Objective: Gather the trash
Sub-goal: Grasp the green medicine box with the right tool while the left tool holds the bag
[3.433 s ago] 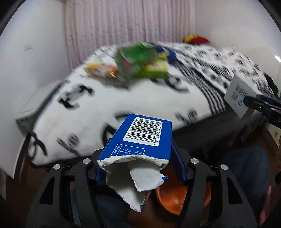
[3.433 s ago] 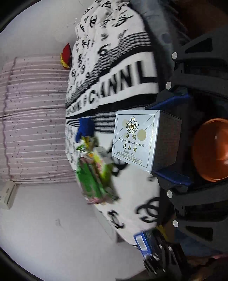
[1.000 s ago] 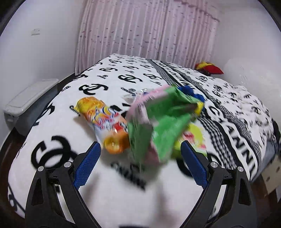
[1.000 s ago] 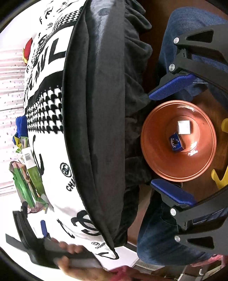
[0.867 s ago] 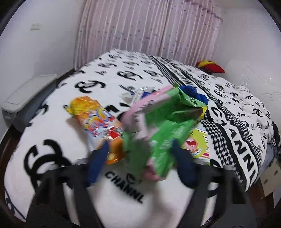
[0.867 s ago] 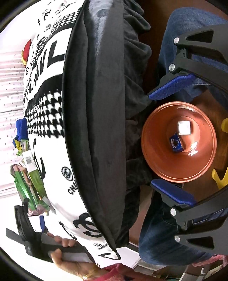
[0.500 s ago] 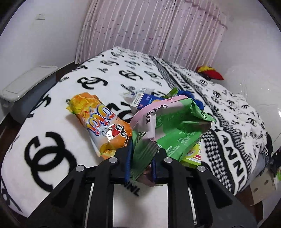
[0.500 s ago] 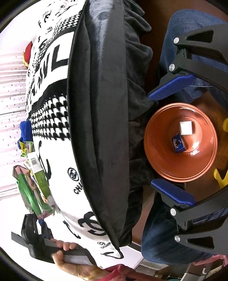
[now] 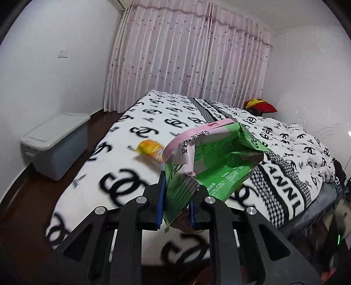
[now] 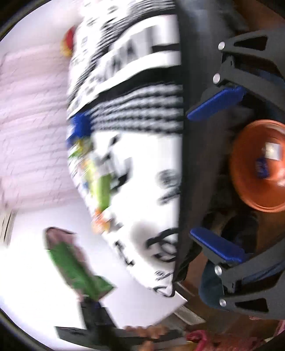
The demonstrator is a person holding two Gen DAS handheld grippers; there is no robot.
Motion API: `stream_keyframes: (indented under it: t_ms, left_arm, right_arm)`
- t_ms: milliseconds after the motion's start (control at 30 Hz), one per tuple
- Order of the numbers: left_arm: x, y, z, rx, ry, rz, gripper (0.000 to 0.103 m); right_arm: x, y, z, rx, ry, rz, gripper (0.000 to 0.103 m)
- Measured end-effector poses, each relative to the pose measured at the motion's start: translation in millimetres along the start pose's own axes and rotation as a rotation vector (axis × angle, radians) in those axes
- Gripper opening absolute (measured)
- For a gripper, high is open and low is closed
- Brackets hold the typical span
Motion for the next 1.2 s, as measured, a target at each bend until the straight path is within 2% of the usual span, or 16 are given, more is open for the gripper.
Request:
stream_keyframes:
  t_ms: [133, 267, 433, 633, 733, 867, 1000, 1200]
  left_arm:
    - [22, -27, -16, 0.002, -0.049, -0.007, 0.016]
    - [43, -47, -28, -0.013, -0.070, -0.024, 0.016]
    - [63, -61, -43, -0.017, -0.112, -0.044, 0.016]
    - [66, -64, -49, -0.011, -0.114, -0.047, 0.016]
    - [66, -62, -52, -0.009, -0.112, -0.046, 0.016]
    - [67, -58, -53, -0.003, -0.122, -0.056, 0.016]
    - [68, -54, -53, 0.003, -0.128, -0.064, 0.016]
    - [69, -54, -44, 0.015, -0.111, -0.076, 0.016]
  right_arm:
    - [-56, 27, -11, -0.060, -0.112, 0.050, 0.098]
    - [-104, 70, -30, -0.083, -0.274, 0.038, 0.098]
    - [-128, 122, -49, -0.094, -0.434, -0.028, 0.098]
    - [-137, 176, -59, -0.077, -0.578, -0.115, 0.098]
    - [-136, 194, -59, -0.085, -0.595, -0.167, 0.098]
    - [-135, 207, -60, -0.113, -0.554, -0.218, 0.098]
    - [-134, 198, -60, -0.125, -0.510, -0.201, 0.097]
    - [-136, 168, -44, -0.072, -0.443, -0.132, 0.096]
Point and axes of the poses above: each gripper's, at about its wrist camera, not at the fingertips, and y roughly the way its jaws point, z to its right, x to its underside, the point moved 6 cm from there along y, roughly the way its jaws point, and after that the axes turned 14 degrees about x, right-handed, at the moved point
